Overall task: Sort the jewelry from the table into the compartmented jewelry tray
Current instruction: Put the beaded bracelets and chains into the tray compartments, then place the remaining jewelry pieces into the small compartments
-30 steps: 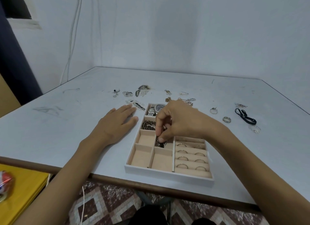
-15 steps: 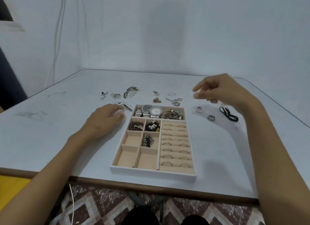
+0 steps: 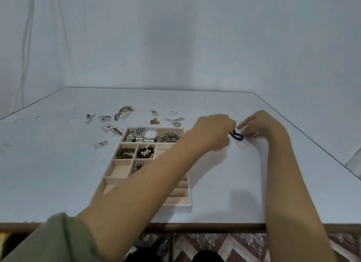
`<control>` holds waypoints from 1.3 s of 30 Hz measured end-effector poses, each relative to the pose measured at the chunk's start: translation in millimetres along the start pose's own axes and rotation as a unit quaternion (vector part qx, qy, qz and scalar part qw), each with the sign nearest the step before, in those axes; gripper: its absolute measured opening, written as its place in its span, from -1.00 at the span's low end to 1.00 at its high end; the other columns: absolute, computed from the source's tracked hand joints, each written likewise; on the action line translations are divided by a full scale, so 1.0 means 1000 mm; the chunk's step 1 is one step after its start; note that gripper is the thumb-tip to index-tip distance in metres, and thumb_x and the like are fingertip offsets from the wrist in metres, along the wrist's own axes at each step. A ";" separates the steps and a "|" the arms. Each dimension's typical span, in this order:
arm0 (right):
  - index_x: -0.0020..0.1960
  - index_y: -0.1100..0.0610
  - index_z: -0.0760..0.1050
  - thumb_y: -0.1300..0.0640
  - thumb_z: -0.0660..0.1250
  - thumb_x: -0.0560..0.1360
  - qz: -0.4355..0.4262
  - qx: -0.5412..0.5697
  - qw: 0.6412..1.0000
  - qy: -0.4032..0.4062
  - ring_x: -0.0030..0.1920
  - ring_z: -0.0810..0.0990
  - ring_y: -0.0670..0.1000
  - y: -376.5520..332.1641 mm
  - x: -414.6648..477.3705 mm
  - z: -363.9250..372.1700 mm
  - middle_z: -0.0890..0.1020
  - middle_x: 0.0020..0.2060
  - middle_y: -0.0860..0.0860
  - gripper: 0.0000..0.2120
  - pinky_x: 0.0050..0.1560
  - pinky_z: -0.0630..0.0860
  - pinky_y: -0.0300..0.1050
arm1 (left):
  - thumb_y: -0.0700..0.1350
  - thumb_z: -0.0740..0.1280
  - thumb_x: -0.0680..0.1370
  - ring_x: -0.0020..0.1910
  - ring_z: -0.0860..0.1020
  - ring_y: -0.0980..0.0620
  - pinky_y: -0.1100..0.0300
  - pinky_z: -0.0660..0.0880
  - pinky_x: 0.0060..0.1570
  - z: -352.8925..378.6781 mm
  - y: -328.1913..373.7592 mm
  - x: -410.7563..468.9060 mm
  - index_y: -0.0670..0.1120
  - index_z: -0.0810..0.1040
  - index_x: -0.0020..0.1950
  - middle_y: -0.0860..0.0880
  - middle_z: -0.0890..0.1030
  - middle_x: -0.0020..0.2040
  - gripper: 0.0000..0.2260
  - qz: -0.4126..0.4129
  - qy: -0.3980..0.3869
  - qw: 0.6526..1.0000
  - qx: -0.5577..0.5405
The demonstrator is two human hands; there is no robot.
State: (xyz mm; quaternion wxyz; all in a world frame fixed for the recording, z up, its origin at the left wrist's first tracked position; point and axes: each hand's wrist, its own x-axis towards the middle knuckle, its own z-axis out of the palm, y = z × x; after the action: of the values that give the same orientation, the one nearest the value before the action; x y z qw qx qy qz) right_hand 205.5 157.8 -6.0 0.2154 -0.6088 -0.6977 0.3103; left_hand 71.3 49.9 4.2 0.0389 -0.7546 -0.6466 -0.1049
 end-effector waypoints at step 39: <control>-0.19 0.18 0.55 0.27 0.31 0.48 -0.069 -0.090 0.985 -0.129 -0.27 0.50 0.04 -0.006 -0.004 -0.002 0.60 -0.24 0.08 -0.91 -0.25 0.44 -0.13 | -0.23 0.18 0.58 -0.09 0.50 -0.06 0.11 0.39 -0.16 0.031 -0.027 0.032 -0.04 0.47 0.07 -0.04 0.57 0.00 -0.85 -0.042 0.074 0.994 -0.071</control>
State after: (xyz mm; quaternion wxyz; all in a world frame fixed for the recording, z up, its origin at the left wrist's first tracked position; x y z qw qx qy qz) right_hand 203.6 153.7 0.2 0.0893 -0.5308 -0.7850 0.3067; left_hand 52.8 90.9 -21.8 0.0284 -0.7178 -0.6640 -0.2076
